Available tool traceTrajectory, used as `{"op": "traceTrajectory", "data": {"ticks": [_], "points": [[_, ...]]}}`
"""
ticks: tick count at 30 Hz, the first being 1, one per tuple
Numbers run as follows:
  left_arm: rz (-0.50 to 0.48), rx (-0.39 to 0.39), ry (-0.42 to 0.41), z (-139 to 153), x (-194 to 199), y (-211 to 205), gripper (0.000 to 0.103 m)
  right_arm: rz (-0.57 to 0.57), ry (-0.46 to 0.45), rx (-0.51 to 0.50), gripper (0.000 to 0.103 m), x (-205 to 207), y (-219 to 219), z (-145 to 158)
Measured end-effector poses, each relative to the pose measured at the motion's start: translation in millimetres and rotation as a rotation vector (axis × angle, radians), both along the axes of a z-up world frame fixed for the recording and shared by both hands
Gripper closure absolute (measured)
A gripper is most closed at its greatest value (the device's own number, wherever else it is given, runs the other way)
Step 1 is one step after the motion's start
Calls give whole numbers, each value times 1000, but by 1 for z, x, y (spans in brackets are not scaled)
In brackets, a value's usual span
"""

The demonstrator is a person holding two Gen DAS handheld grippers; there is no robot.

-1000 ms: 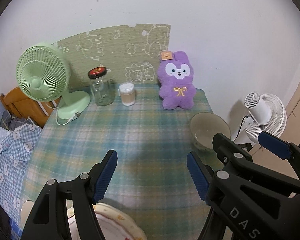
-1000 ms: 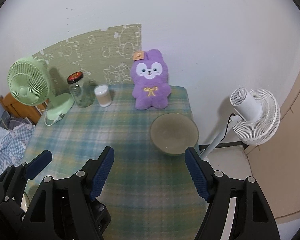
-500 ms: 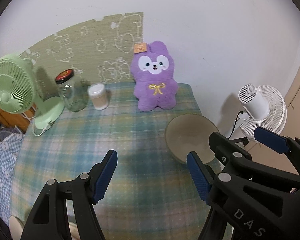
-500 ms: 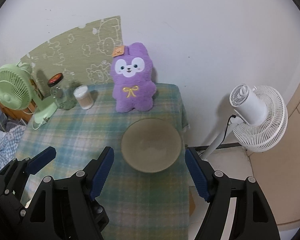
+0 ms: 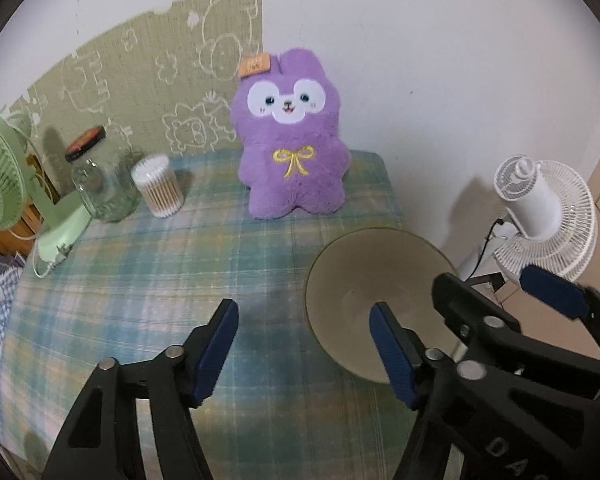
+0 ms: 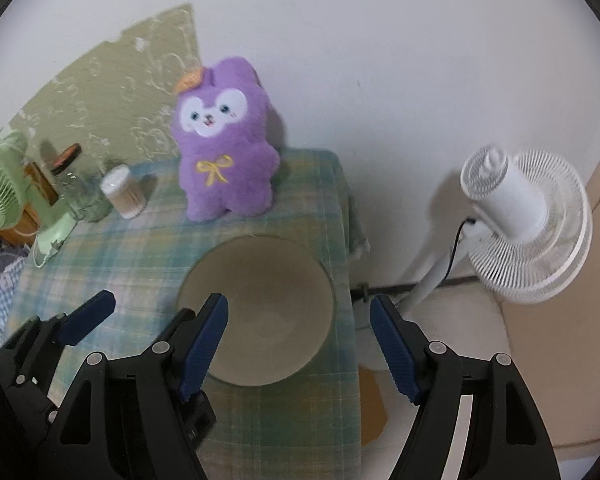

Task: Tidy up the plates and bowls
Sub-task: 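Move both grippers to the cream bowl beside the white clip fan, then grasp the cream bowl's rim with both grippers and lift it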

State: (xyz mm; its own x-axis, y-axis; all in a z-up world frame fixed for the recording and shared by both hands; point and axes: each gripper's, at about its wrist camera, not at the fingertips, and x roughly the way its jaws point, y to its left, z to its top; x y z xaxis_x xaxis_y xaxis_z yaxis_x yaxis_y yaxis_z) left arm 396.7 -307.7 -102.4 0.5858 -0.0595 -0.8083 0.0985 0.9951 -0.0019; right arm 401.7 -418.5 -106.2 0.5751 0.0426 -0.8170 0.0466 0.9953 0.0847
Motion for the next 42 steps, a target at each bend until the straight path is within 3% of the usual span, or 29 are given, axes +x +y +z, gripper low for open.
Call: {"op": "traceTrajectory", "data": {"ticks": [3, 6, 16, 23, 26, 42], "points": [[-6, -8, 29, -13, 8, -3, 41, -9, 13, -1, 27, 6, -3, -12], [-10, 19, 39, -23, 12, -9, 53, -11, 14, -24, 28, 10, -3, -21], [16, 24, 102, -51, 31, -7, 79, -38, 58, -8, 54, 26, -12, -46], [5, 17, 112, -58, 37, -10, 85, -46, 91, 2, 79, 35, -13, -58], [-5, 17, 112, -60, 38, -12, 89, -52, 109, 23, 85, 37, -13, -62], [-12, 26, 102, -49, 29, -12, 90, -63, 87, -29, 87, 24, -5, -44]]}}
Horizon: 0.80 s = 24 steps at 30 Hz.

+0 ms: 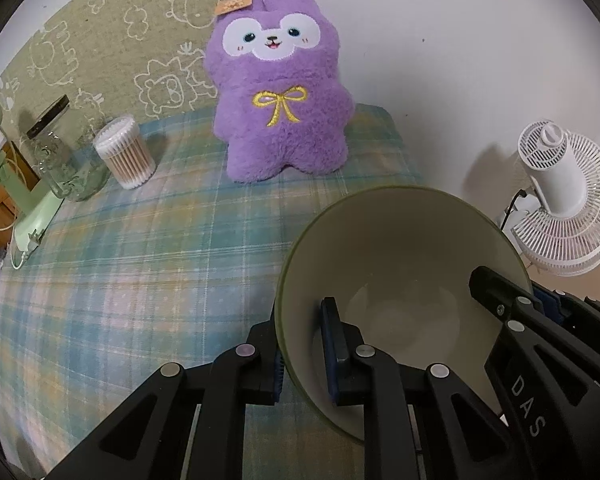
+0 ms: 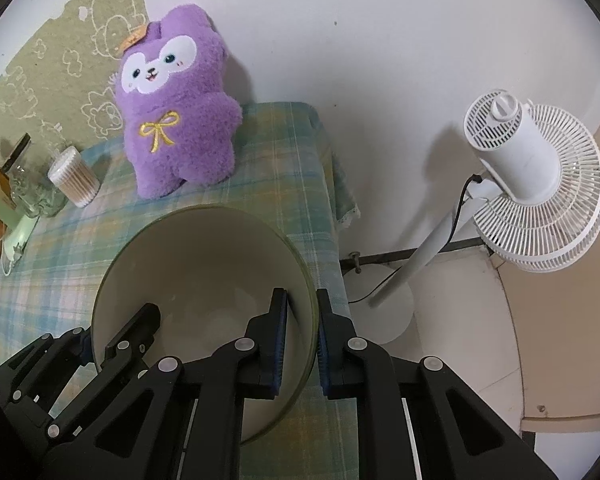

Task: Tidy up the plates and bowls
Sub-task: 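Grasp the cream bowl's rim with both grippers and lift it, then carry the cream bowl toward the plate stack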

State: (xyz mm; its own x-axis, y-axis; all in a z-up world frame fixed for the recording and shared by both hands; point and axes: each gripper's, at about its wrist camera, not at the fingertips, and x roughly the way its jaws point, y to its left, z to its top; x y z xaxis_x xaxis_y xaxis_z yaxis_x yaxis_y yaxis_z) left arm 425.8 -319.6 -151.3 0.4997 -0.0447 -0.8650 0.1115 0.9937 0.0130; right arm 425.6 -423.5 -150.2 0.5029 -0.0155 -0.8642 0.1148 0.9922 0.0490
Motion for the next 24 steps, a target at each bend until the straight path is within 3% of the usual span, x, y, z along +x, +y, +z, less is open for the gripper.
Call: {"op": "traceTrajectory", "data": {"ticks": [24], "points": [[8, -22, -95, 82, -62, 25, 89, -7, -95, -14, 87, -66, 26, 88]]}}
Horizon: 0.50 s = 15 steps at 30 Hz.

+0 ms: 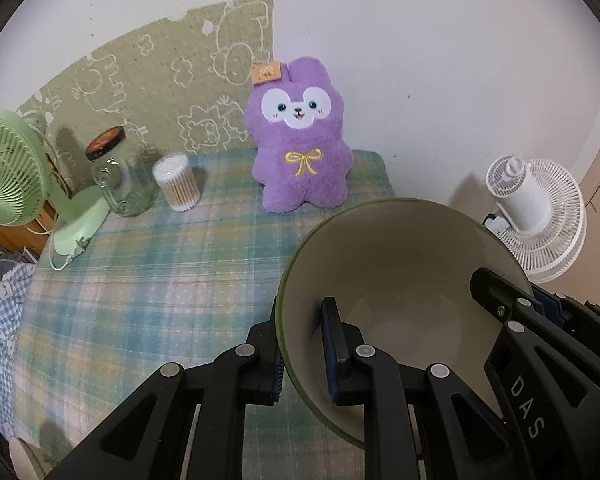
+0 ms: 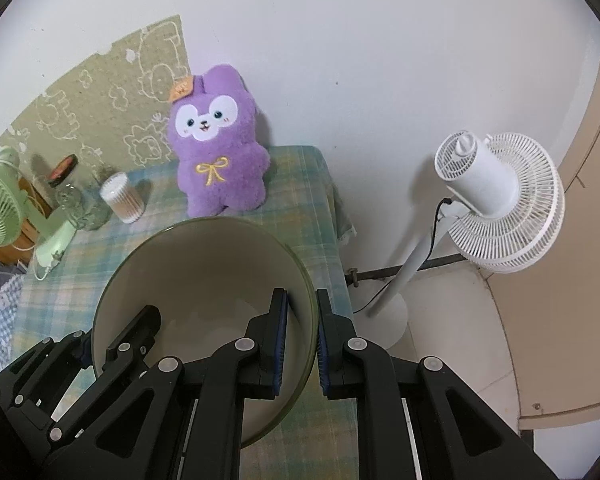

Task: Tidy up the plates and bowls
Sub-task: 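Carry the cream bowl toward the plate stack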

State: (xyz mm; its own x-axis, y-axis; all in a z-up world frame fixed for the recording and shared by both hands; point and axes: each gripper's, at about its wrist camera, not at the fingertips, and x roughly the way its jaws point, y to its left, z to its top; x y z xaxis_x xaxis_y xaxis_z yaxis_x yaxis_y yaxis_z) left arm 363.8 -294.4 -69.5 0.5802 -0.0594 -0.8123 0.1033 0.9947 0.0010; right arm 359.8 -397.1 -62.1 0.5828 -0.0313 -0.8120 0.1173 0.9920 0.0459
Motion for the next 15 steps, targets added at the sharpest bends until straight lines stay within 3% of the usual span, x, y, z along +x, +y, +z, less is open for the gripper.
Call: {"op": "traceTrajectory", "data": {"ticks": [15], "points": [[10, -7, -42, 40, -50, 25, 89, 3, -47, 5, 87, -56, 22, 39]]}}
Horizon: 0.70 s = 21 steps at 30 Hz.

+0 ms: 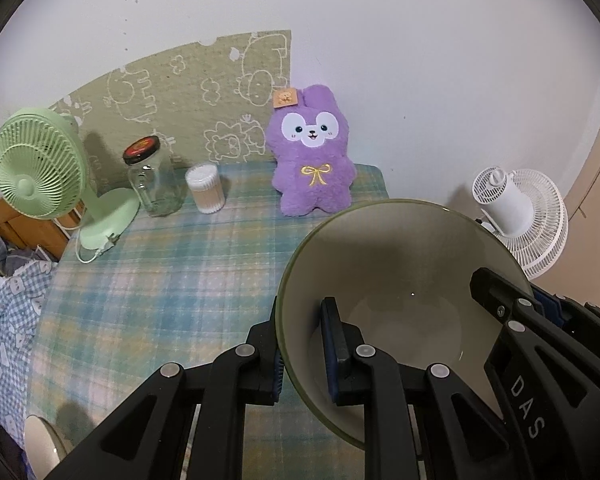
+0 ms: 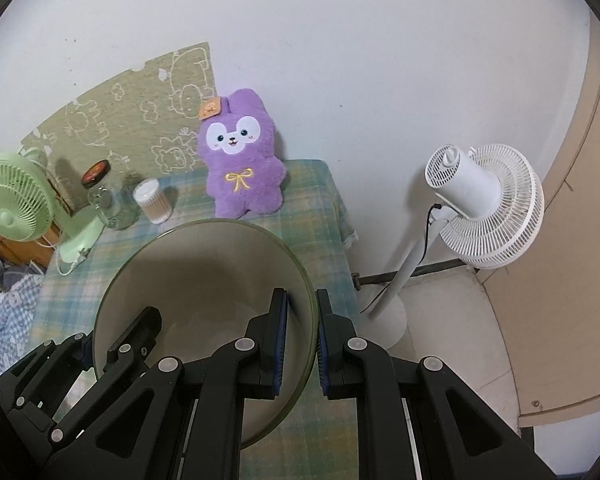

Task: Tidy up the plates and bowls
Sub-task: 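Carry the cream bowl toward the plate stack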

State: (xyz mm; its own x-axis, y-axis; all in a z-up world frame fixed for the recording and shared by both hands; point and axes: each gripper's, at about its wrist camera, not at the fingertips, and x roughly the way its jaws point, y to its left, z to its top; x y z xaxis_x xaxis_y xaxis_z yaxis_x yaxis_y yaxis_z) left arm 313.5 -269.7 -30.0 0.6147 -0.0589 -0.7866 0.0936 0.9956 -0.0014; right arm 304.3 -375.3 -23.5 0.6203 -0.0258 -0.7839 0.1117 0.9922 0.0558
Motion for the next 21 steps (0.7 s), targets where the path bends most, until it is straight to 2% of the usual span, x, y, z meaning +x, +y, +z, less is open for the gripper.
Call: {"op": "traceTrajectory", "data": {"ticks": [11, 21], "points": [[25, -5, -24, 10, -34, 27, 89, 31, -29, -4, 86, -33, 29, 15], [50, -13, -23, 16, -58, 69, 89, 55, -35, -10, 86, -54, 71, 21]]}}
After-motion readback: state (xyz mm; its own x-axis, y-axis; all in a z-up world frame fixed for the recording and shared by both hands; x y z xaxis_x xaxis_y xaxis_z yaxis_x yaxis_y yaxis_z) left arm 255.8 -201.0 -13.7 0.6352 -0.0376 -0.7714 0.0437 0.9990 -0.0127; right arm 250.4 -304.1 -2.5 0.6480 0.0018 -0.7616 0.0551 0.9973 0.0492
